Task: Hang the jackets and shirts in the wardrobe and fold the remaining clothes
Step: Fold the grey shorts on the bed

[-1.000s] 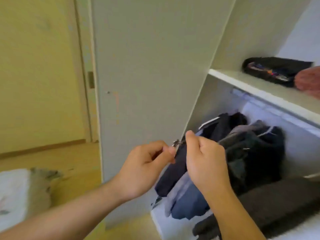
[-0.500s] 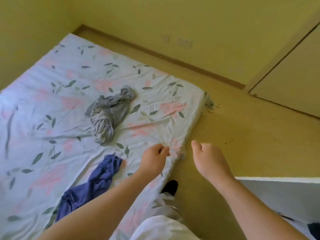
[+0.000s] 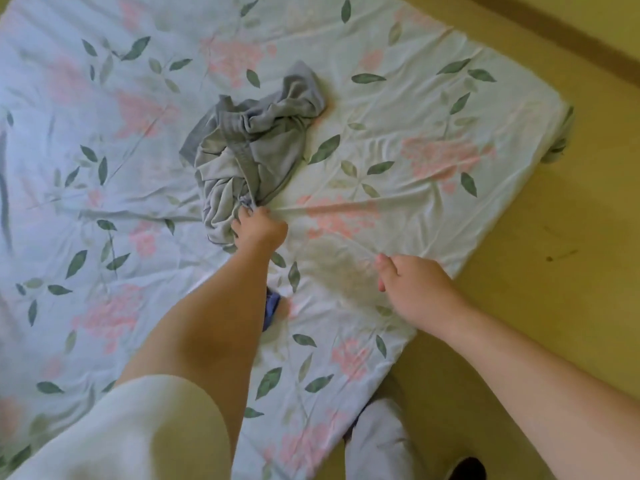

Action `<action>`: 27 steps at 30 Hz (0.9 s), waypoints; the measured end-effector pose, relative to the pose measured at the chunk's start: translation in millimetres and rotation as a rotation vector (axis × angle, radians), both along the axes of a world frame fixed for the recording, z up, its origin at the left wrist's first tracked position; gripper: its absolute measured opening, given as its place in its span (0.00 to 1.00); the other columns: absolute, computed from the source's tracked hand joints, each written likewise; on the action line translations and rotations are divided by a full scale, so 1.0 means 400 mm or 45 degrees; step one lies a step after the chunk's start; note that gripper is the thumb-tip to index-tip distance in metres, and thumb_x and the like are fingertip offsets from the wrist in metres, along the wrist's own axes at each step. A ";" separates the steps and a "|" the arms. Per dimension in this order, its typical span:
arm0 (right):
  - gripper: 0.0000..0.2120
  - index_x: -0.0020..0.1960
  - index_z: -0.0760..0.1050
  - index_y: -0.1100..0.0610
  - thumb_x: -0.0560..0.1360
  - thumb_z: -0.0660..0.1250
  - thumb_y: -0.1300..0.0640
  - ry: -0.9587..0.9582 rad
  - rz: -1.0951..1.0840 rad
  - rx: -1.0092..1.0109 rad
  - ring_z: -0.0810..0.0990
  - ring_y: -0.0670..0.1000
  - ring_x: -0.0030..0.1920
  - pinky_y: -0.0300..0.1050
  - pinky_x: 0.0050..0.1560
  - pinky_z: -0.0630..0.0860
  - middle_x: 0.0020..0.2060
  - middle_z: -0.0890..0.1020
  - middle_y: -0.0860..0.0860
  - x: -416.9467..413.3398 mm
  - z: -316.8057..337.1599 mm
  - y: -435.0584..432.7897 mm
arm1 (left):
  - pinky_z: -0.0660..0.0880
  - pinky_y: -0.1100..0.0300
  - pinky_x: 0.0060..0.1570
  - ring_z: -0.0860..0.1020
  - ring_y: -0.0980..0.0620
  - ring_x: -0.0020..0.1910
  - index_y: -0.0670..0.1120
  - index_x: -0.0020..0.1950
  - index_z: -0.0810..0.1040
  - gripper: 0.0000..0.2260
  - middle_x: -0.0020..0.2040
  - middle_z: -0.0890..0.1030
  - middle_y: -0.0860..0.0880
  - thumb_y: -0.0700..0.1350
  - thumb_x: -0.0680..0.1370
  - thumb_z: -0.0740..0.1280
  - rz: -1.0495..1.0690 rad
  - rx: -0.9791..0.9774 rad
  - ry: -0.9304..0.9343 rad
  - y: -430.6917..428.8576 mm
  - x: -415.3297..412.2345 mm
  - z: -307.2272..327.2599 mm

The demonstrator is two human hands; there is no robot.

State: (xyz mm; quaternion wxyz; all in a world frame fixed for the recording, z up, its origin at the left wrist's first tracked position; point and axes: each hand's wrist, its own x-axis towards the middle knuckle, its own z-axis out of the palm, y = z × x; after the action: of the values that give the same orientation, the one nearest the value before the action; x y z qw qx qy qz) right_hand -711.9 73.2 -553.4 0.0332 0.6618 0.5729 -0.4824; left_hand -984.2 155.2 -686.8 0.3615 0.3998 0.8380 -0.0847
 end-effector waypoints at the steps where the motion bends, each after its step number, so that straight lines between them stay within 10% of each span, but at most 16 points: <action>1: 0.29 0.44 0.78 0.58 0.84 0.47 0.41 0.004 -0.017 0.025 0.80 0.52 0.40 0.49 0.46 0.78 0.38 0.82 0.54 0.000 -0.021 0.006 | 0.55 0.39 0.75 0.49 0.37 0.80 0.55 0.75 0.68 0.26 0.83 0.47 0.48 0.52 0.77 0.65 0.016 -0.052 -0.019 0.021 -0.012 -0.034; 5: 0.28 0.42 0.78 0.55 0.83 0.48 0.39 0.013 -0.054 0.042 0.80 0.51 0.39 0.50 0.46 0.79 0.36 0.82 0.51 0.002 -0.068 0.016 | 0.60 0.41 0.76 0.58 0.35 0.77 0.50 0.78 0.66 0.29 0.82 0.57 0.45 0.53 0.78 0.67 0.170 -0.102 -0.091 0.067 -0.059 -0.117; 10: 0.27 0.42 0.77 0.56 0.84 0.49 0.41 0.018 -0.016 0.013 0.79 0.51 0.38 0.51 0.44 0.79 0.36 0.81 0.52 0.012 -0.023 0.015 | 0.77 0.53 0.50 0.78 0.46 0.50 0.51 0.56 0.72 0.12 0.53 0.79 0.49 0.42 0.74 0.64 0.398 0.349 -0.172 0.003 -0.016 -0.027; 14: 0.21 0.42 0.76 0.56 0.84 0.55 0.44 0.055 0.087 0.048 0.77 0.54 0.34 0.52 0.36 0.74 0.33 0.79 0.52 0.027 0.090 0.021 | 0.67 0.63 0.34 0.72 0.61 0.38 0.56 0.52 0.67 0.17 0.43 0.74 0.59 0.39 0.70 0.67 -0.059 0.725 -0.221 -0.073 0.059 0.215; 19: 0.05 0.54 0.75 0.44 0.83 0.60 0.50 0.146 0.158 0.296 0.77 0.40 0.43 0.36 0.38 0.71 0.48 0.78 0.41 0.042 0.300 0.060 | 0.67 0.58 0.33 0.73 0.48 0.37 0.55 0.52 0.66 0.20 0.43 0.73 0.58 0.40 0.66 0.69 -0.791 0.797 -0.248 -0.146 0.111 0.625; 24: 0.32 0.68 0.69 0.32 0.76 0.64 0.66 0.582 0.272 0.330 0.70 0.40 0.66 0.35 0.61 0.69 0.67 0.72 0.36 0.029 0.563 0.057 | 0.71 0.51 0.31 0.73 0.51 0.35 0.59 0.52 0.63 0.20 0.38 0.76 0.53 0.44 0.63 0.62 -0.979 0.741 -0.335 -0.241 0.182 0.976; 27: 0.30 0.62 0.77 0.39 0.70 0.63 0.69 0.733 0.417 0.189 0.74 0.38 0.65 0.36 0.60 0.74 0.62 0.79 0.37 0.043 0.687 0.014 | 0.69 0.56 0.30 0.73 0.55 0.34 0.57 0.53 0.65 0.22 0.36 0.76 0.55 0.39 0.65 0.66 -0.944 0.754 -0.468 -0.291 0.228 1.124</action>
State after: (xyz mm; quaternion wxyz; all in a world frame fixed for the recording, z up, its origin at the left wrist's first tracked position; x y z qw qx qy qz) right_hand -694.8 79.0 -278.4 -0.1012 0.3981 0.6911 -0.5947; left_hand -892.9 38.9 -237.0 0.3197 0.7640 0.5504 0.1056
